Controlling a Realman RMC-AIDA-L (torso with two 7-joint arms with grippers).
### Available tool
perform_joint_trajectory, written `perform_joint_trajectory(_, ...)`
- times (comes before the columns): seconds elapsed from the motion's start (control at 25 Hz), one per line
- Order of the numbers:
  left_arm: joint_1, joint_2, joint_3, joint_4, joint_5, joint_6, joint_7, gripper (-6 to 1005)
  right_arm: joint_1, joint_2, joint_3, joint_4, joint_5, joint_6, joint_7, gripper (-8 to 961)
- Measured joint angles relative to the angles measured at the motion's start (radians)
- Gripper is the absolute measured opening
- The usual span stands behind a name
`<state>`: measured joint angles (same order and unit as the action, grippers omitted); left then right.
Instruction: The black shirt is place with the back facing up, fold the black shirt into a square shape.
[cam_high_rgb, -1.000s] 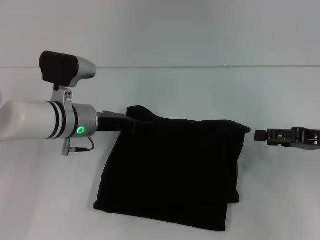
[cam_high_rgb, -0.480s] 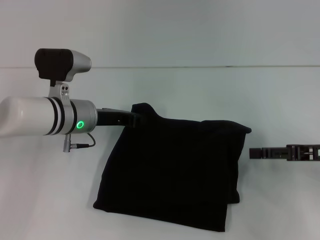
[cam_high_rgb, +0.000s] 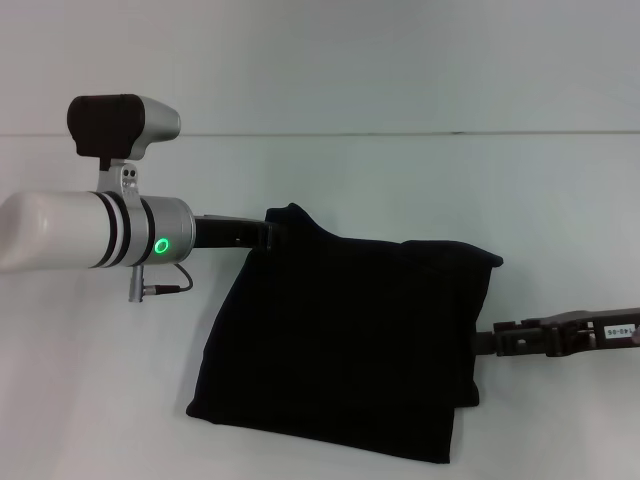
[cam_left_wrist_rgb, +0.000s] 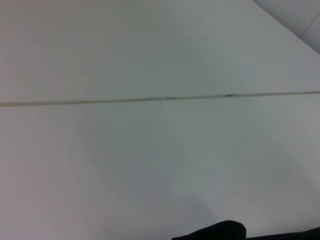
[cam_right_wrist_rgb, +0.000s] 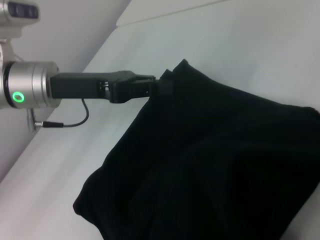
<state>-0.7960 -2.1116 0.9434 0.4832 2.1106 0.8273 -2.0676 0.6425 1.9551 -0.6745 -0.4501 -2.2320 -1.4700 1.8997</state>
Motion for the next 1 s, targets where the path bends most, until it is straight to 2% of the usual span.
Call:
perform_joint_trajectory(0.48,-0.001,-0.003,0.0,-0.005,0.002,-0.002,-0.009,46,0.016,0.034,-0.026,0.001,0.001,0.035,-0.105,780)
perform_joint_trajectory(0.68,-0.002,-0.003,0.0,-0.005,0.002,-0.002,-0.012,46,0.017,0.036,-0.035,0.001,0.0,0.035,-0.123,777)
perform_joint_trajectory(0.88,-0.003,-0.001,0.0,-0.003,0.004,-0.005,-0.021,46,0.011,0.027,-0.037,0.0,0.0,0.028,-0.115,677)
perform_joint_trajectory(1.0,-0.003,-0.001,0.0,-0.003,0.003,-0.006,-0.021,46,0.008,0.022,-0.031,-0.004,0.0,0.027,-0.112,568)
